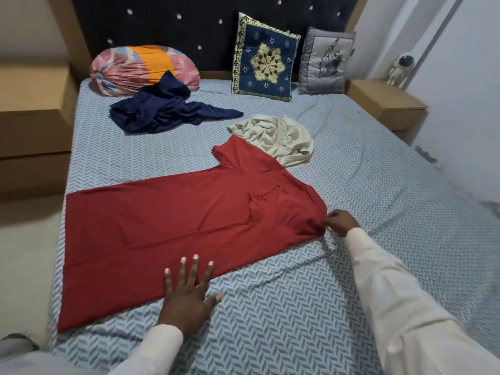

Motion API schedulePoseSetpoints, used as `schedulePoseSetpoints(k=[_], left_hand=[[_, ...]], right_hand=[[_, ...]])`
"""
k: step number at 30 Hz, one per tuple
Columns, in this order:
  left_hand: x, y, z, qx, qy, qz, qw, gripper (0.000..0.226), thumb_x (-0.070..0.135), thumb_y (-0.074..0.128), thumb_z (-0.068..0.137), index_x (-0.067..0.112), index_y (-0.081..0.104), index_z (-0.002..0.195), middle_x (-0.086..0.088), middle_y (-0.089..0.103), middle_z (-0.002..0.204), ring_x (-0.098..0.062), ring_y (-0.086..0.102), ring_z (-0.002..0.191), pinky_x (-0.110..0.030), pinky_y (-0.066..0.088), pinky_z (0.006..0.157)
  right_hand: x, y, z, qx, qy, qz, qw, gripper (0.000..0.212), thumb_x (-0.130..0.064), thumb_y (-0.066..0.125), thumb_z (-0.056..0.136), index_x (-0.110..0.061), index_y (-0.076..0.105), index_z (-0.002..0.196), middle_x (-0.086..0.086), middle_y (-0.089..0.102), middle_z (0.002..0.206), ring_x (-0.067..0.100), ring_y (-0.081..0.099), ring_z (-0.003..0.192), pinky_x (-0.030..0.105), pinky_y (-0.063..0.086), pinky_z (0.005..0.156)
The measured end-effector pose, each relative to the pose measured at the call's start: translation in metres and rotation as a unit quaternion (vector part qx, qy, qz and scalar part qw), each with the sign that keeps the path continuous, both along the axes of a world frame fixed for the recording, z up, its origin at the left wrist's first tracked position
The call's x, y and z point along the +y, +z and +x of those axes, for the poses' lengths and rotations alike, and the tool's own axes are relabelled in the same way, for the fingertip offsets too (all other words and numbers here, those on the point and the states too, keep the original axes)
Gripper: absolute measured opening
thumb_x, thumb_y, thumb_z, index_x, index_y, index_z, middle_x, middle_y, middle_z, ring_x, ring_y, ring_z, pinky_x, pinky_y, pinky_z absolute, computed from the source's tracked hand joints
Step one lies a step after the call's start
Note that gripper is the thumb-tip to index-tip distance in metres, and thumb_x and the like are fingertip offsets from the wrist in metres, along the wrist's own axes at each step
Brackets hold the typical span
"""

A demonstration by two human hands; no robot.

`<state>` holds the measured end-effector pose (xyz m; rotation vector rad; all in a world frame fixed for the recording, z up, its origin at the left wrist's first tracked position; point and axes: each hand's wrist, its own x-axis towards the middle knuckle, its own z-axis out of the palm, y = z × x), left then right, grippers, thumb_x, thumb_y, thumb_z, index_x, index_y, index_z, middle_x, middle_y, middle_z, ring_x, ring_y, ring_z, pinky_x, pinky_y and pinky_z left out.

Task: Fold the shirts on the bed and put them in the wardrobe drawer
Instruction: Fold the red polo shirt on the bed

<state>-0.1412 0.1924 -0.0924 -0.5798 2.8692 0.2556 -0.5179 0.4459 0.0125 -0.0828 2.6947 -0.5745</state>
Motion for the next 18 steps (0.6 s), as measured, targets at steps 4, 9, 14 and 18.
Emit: schedulePoseSetpoints(k=[4, 9, 14, 18], left_hand=[[0.000, 0.001, -0.001, -0.002, -0.003, 0.004, 1.000, 0.074, 0.074, 0.028, 0.087, 0.029, 0.045, 0.143, -0.012, 0.047, 0.147, -0.035, 0.031, 0.135, -0.054, 0.003, 0.110], [0.000, 0.001, -0.001, -0.011, 0.001, 0.006, 1.000, 0.074, 0.074, 0.019, 0.090, 0.030, 0.045, 0.143, -0.011, 0.047, 0.147, -0.035, 0.032, 0.135, -0.054, 0.005, 0.110], [0.000, 0.000, 0.000, -0.008, -0.002, -0.002, 1.000, 0.074, 0.074, 0.019, 0.090, 0.030, 0.043, 0.144, -0.011, 0.045, 0.148, -0.036, 0.031, 0.136, -0.054, 0.005, 0.110], [0.001, 0.002, 0.002, -0.009, -0.010, 0.000, 1.000, 0.073, 0.073, 0.020, 0.091, 0.029, 0.039, 0.146, -0.011, 0.044, 0.149, -0.036, 0.031, 0.136, -0.055, 0.004, 0.110]], right_hand=[[0.012, -0.018, 0.020, -0.112, -0.035, -0.094, 0.989, 0.009, -0.017, 0.071, 0.083, -0.015, 0.064, 0.078, 0.006, 0.058, 0.071, 0.015, 0.044, 0.052, 0.018, 0.037, 0.043], [0.011, -0.011, 0.015, -0.059, -0.004, -0.065, 0.996, 0.012, -0.008, 0.069, 0.080, -0.016, 0.063, 0.074, 0.008, 0.061, 0.066, 0.018, 0.057, 0.051, 0.020, 0.045, 0.048], [0.009, -0.014, 0.009, 0.116, -0.181, -0.098, 0.972, 0.018, -0.014, 0.051, 0.075, -0.021, 0.068, 0.072, 0.008, 0.069, 0.090, 0.031, 0.066, 0.082, 0.034, 0.054, 0.080], [-0.001, -0.020, 0.027, 0.141, -0.186, -0.103, 0.967, 0.014, -0.028, 0.052, 0.086, -0.019, 0.062, 0.088, 0.016, 0.065, 0.107, 0.035, 0.061, 0.100, 0.036, 0.046, 0.085]])
